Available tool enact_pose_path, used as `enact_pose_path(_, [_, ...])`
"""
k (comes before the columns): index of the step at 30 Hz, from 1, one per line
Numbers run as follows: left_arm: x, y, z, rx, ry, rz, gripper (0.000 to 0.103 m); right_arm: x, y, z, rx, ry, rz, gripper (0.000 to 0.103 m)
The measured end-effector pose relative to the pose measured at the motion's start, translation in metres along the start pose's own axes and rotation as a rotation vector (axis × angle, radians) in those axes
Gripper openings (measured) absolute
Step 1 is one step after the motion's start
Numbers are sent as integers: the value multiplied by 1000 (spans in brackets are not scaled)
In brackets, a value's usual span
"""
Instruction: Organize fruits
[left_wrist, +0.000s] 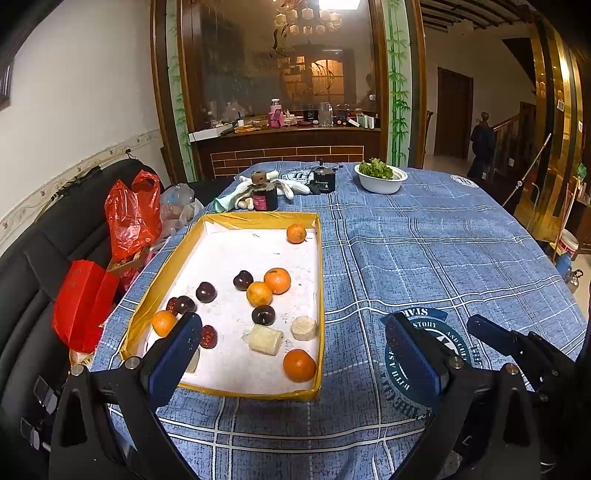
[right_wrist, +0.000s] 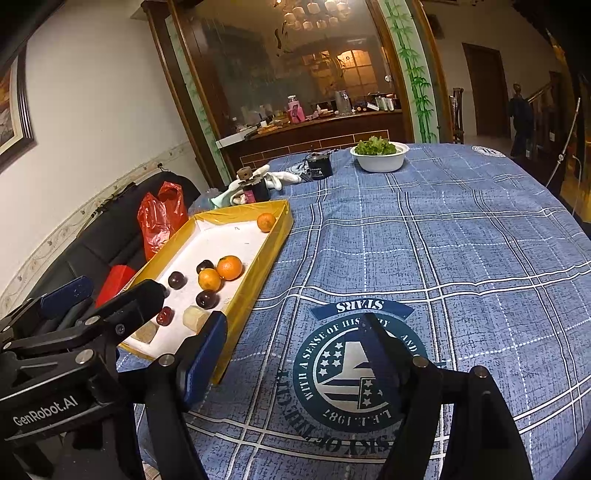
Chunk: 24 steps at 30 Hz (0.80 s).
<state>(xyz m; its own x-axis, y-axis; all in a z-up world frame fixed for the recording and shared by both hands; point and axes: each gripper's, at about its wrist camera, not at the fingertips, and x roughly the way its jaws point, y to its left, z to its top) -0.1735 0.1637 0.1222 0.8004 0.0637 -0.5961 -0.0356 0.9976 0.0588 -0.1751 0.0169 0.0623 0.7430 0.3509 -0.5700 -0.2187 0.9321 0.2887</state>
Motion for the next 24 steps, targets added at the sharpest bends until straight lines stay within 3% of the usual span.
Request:
enact_pose_path(11, [-16,10,0,-52,-60,13,99,-8,2,-2,-3,-16,-9,81])
enact_pose_path(18, [-59,24,-4,-139,-302,184,103,-12,2,-3,-6,-26,-20,81])
enact_pose_path(20, [-66,29,-10,-176,-354,188,103,-12,3,-3,-15,-29,-25,82])
enact_pose_path(24, [-64,34,-13,-186,-343,177,103,-11,7,-4,-41,-28,-42,84])
